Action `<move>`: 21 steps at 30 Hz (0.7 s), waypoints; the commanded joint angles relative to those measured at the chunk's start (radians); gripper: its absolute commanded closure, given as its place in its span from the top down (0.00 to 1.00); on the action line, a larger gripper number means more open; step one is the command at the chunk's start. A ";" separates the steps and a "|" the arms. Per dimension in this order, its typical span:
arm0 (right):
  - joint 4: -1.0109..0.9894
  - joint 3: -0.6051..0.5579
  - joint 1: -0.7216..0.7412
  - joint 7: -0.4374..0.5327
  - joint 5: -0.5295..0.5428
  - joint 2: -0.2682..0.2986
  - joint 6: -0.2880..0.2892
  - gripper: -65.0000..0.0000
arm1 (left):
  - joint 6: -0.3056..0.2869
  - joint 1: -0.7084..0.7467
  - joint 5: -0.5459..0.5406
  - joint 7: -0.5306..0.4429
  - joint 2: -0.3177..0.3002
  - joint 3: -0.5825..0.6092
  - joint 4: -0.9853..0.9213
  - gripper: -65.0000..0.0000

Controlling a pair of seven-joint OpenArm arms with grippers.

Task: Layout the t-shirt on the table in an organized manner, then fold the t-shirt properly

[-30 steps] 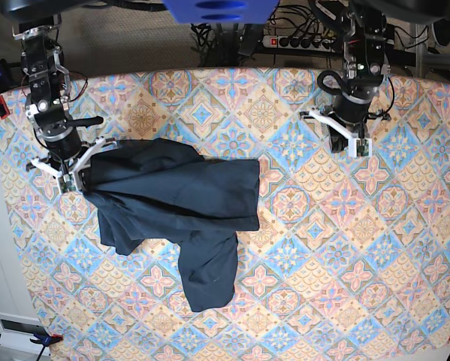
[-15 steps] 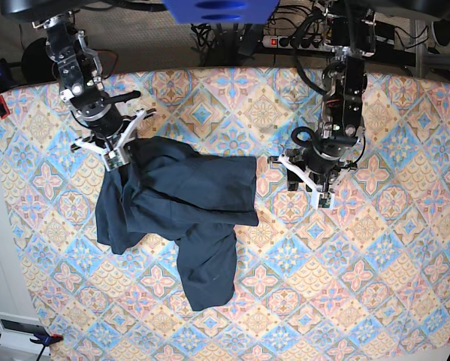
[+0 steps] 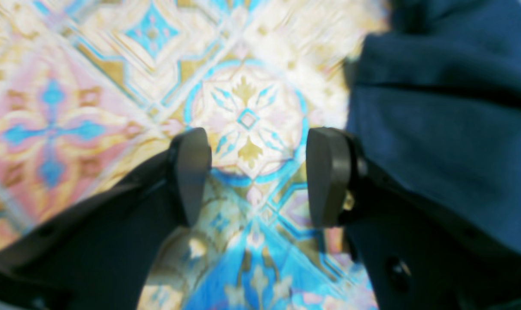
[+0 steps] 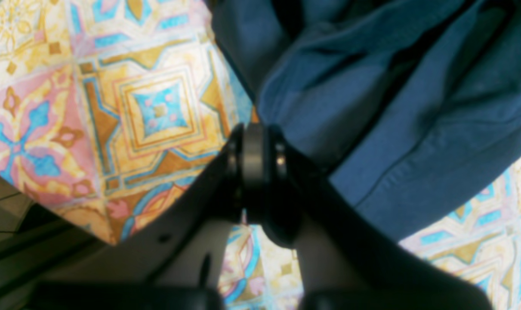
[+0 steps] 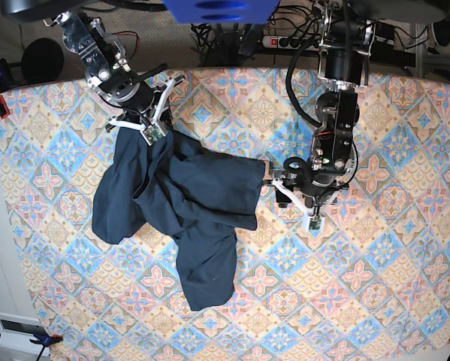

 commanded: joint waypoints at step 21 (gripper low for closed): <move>0.018 0.061 -0.021 0.023 -0.001 0.009 0.001 0.00 | -0.006 -0.330 0.329 -0.355 0.129 0.373 -0.565 0.55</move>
